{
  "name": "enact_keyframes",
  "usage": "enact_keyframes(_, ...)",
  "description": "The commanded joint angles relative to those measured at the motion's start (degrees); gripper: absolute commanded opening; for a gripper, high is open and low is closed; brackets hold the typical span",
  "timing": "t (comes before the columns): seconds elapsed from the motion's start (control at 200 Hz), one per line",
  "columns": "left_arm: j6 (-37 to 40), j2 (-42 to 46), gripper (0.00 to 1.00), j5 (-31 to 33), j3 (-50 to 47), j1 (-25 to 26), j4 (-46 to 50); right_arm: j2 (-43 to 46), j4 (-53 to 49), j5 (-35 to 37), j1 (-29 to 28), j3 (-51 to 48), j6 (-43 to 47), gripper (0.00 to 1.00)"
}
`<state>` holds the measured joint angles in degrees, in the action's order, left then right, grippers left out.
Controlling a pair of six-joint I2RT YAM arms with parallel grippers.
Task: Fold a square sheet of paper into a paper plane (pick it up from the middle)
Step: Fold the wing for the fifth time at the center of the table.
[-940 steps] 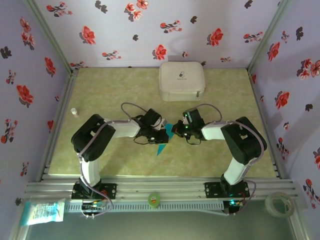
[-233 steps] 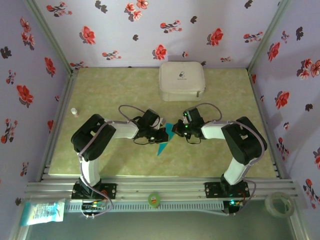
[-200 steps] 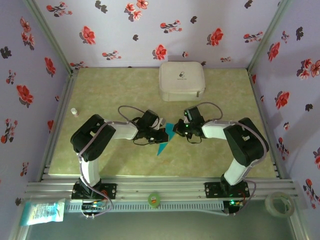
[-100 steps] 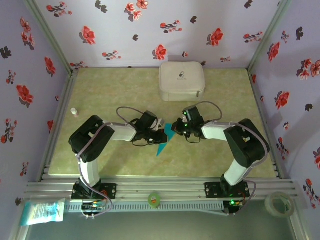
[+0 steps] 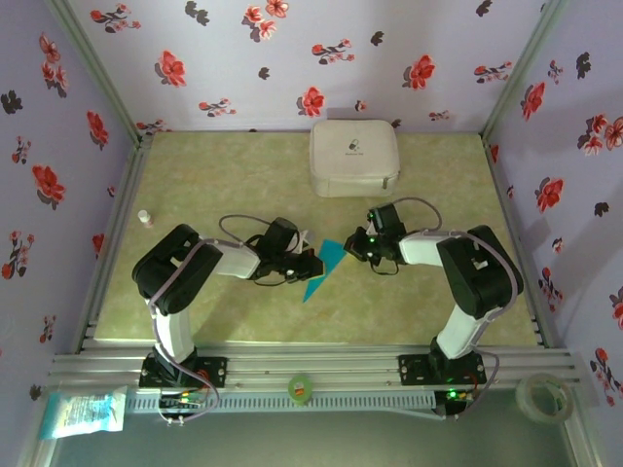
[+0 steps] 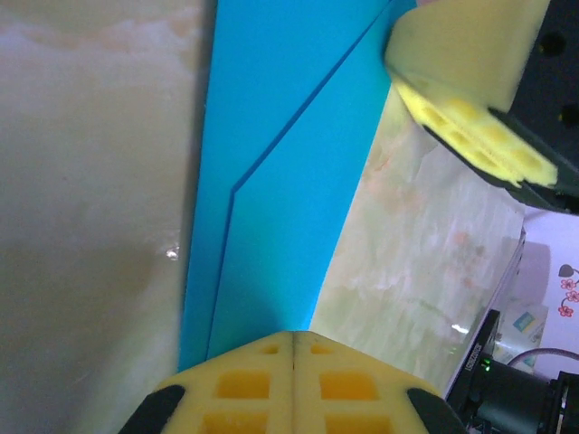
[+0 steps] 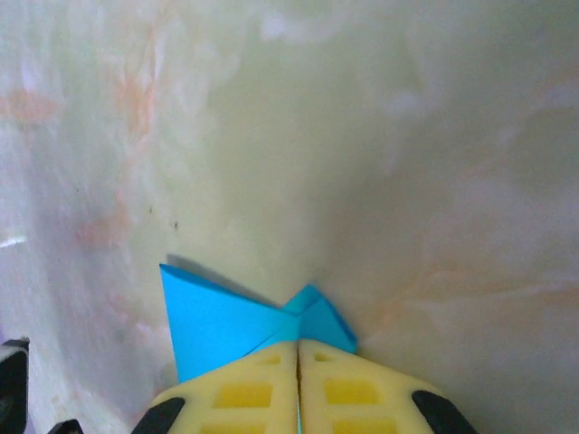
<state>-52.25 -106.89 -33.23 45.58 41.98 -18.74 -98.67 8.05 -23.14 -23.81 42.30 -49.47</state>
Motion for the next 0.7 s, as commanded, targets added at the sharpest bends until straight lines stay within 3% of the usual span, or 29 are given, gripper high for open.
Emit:
enact_keyframes(0.0,-1.68,-0.07,0.0,1.35,-2.83,-0.49,5.1,2.77,-0.26,4.03,1.14,-0.29,0.72,0.11)
enact_keyframes(0.22,-7.06,5.62,0.0,4.4,-6.52,-0.19,-0.58,9.03,1.71,3.81,-1.21,-3.47,-2.05,0.18)
enact_keyframes(0.31,-7.58,9.17,0.11,5.77,-6.66,0.21,-0.86,10.66,1.33,4.51,-2.67,-4.94,-2.7,0.2)
enact_keyframes(0.385,-5.4,13.6,0.16,7.79,-5.99,0.21,1.79,11.61,1.63,5.09,-3.72,-6.28,-3.72,0.2)
enact_keyframes(0.52,3.48,19.67,0.22,15.33,-3.72,-0.49,14.92,12.95,5.26,6.44,-6.1,-8.85,-6.16,0.24)
enact_keyframes(0.695,7.25,18.76,0.23,10.37,-3.83,-4.4,18.93,12.62,6.51,7.81,-8.61,-9.26,-7.98,0.25)
